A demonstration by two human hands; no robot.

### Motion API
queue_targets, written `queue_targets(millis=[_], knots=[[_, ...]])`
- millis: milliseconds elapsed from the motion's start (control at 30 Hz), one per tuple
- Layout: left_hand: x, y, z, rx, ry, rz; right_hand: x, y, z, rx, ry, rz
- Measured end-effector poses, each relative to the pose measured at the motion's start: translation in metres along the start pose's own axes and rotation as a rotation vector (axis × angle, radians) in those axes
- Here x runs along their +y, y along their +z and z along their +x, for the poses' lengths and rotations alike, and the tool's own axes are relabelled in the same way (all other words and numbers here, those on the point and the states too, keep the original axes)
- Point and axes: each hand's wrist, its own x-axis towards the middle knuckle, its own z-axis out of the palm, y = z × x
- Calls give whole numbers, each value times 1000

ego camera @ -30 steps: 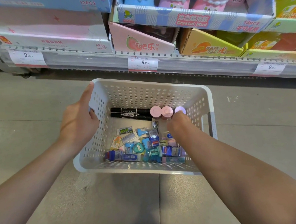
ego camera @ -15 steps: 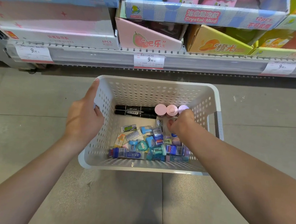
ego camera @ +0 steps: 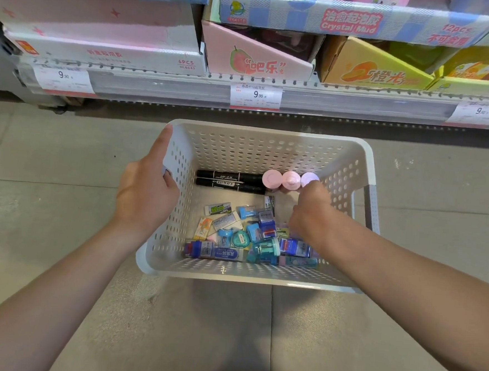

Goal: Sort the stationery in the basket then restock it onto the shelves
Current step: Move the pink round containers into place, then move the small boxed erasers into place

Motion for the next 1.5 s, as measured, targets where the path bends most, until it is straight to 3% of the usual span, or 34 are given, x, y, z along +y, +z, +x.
queue_targets(millis=[167,333,567,700,800,967,1300,1500], knots=[[-3,1,1,-2,-8,-38,17,5,0,-313,-426,-620],[-3,2,2,-8,-11,-37,30,23,15,-638,-906,-1447],[-1,0,0,-8,-11,-34,54,50,6,-925,-1056,-1879],[-2,2,0,-3,-33,-32,78,58,5,-870,-1388,-2277],[0,1,0,-3,-47,-26,82,59,4,-800,-1512,-2362],[2,0,-1,-6,-57,-3,87,53,9,-734,-1547,-2399],[0,1,0,-17,-45,-11,88,47,11,-656,-1281,-2339],[2,1,0,-4,-40,-1,82,43,9,-779,-1235,-2250]])
